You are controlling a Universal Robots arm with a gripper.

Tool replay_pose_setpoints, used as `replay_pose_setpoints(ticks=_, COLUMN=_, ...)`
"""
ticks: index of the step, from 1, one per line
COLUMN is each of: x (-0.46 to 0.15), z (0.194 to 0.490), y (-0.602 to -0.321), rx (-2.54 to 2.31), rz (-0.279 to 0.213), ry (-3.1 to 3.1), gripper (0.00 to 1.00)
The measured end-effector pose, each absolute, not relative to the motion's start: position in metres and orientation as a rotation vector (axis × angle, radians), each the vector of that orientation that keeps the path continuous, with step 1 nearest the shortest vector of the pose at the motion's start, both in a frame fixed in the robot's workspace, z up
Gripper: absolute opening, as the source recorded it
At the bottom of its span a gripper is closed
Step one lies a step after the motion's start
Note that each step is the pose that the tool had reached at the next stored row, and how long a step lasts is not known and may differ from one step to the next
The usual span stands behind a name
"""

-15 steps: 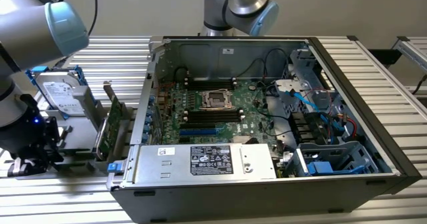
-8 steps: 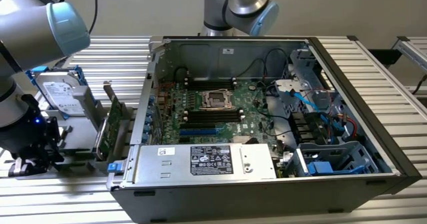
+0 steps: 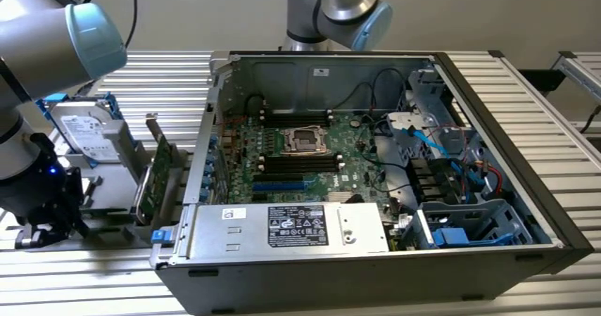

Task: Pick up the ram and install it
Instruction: 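Pick up the ram and move it above insertion slot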

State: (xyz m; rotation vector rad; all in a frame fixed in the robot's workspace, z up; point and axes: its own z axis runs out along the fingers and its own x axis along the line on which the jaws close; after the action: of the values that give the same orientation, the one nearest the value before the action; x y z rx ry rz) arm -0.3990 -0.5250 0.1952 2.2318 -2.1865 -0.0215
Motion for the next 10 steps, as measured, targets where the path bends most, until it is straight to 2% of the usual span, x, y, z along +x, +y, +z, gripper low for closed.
replay_pose_setpoints(ticks=10, x=-0.3991, z=0.1952, y=-0.525, rx=2.232, rz=-0.021, ry=-2.187, gripper=0.14)
